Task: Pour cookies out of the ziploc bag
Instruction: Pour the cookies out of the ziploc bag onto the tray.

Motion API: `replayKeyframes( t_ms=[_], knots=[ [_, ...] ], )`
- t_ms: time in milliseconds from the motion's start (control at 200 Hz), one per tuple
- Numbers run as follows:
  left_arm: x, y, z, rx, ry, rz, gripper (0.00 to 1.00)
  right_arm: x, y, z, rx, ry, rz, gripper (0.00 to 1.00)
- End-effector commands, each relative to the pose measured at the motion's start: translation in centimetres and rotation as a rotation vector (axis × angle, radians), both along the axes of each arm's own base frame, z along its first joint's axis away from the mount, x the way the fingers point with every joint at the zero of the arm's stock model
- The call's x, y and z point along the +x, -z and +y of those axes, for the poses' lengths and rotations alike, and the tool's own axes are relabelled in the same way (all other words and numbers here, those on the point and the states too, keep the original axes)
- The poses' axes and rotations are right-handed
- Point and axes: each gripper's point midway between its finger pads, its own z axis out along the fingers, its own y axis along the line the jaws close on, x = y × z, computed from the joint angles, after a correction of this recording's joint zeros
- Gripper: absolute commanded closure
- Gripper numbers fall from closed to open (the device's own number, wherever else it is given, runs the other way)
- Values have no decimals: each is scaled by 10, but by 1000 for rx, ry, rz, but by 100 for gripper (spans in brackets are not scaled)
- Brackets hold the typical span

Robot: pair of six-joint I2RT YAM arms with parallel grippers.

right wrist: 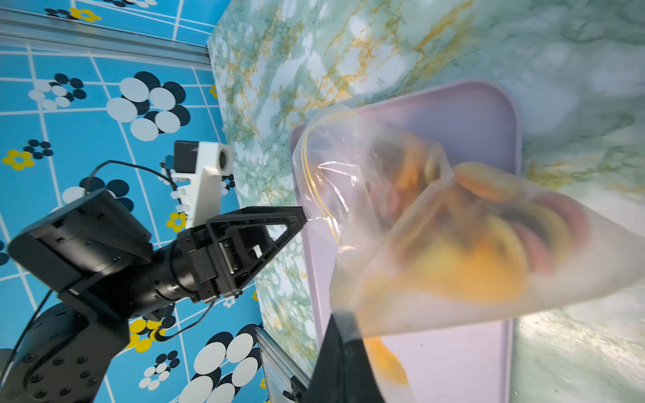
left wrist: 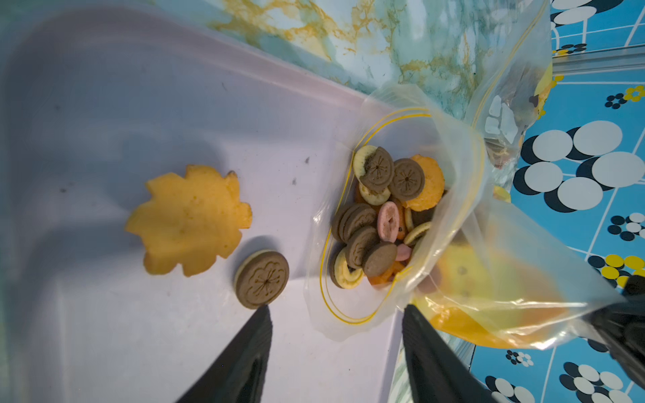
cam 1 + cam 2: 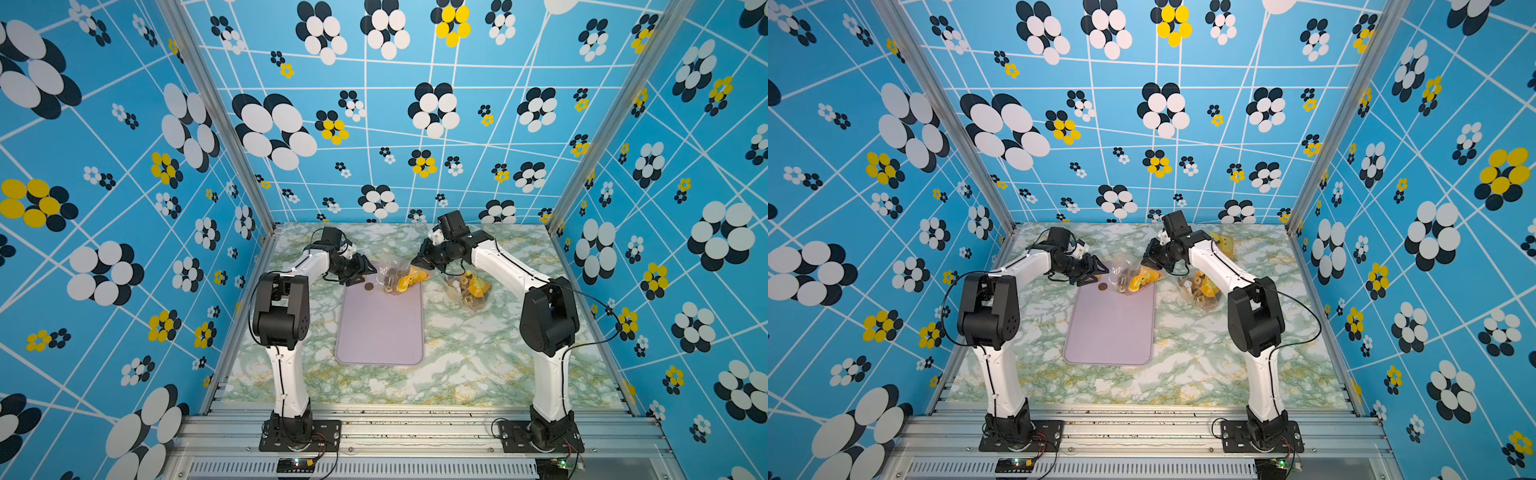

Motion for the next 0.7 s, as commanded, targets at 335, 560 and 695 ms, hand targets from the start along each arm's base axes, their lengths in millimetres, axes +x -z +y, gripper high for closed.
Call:
replayKeyframes(
  t_ms=[335, 560, 695],
  knots=[
    [4, -21, -39, -180, 83, -71, 36, -6, 17, -12, 12, 7, -5, 100],
    [-9, -9, -54, -113, 139, -44, 40, -5, 18, -16, 23, 19, -3, 100],
    [-8, -12, -62, -130, 159, -45, 47, -6, 18, -18, 27, 22, -4, 100]
  ],
)
